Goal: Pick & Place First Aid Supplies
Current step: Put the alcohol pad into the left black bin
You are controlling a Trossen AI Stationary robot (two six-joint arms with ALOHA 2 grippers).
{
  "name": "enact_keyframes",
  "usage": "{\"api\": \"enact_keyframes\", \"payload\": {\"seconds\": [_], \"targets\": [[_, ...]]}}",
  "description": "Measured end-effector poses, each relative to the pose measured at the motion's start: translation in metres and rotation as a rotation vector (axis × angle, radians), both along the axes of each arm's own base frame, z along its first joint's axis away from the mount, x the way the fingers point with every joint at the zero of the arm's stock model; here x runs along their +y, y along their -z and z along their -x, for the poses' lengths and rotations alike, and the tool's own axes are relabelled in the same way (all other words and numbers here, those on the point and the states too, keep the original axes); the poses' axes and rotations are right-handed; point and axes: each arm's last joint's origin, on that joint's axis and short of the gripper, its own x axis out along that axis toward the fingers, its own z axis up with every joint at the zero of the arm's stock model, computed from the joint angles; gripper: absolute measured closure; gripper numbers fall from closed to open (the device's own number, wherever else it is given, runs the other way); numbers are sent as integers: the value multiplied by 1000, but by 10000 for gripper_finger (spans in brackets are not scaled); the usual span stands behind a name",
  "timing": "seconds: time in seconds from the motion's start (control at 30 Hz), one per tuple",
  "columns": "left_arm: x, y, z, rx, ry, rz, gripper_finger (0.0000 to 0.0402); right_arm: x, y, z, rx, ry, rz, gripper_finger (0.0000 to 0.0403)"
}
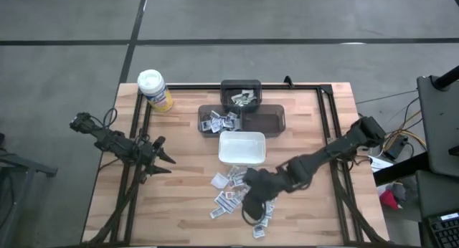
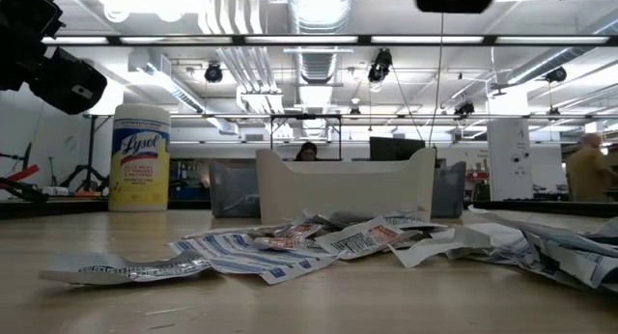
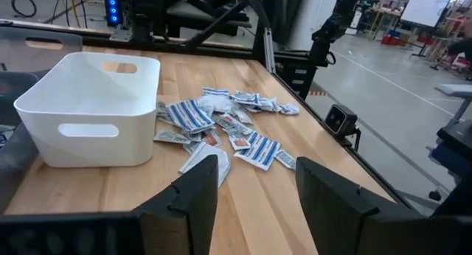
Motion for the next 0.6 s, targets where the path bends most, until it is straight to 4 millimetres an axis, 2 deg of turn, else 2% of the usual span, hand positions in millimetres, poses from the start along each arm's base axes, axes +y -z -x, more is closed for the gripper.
{"api": "enact_keyframes", "payload": {"seconds": [0.33, 0.6], "targets": [[0, 0, 0, 1, 0, 1, 225, 37, 22, 13, 165, 123, -156, 316], [0, 0, 0, 2, -1, 5, 225, 55, 41, 17, 187, 7, -72, 308]]}}
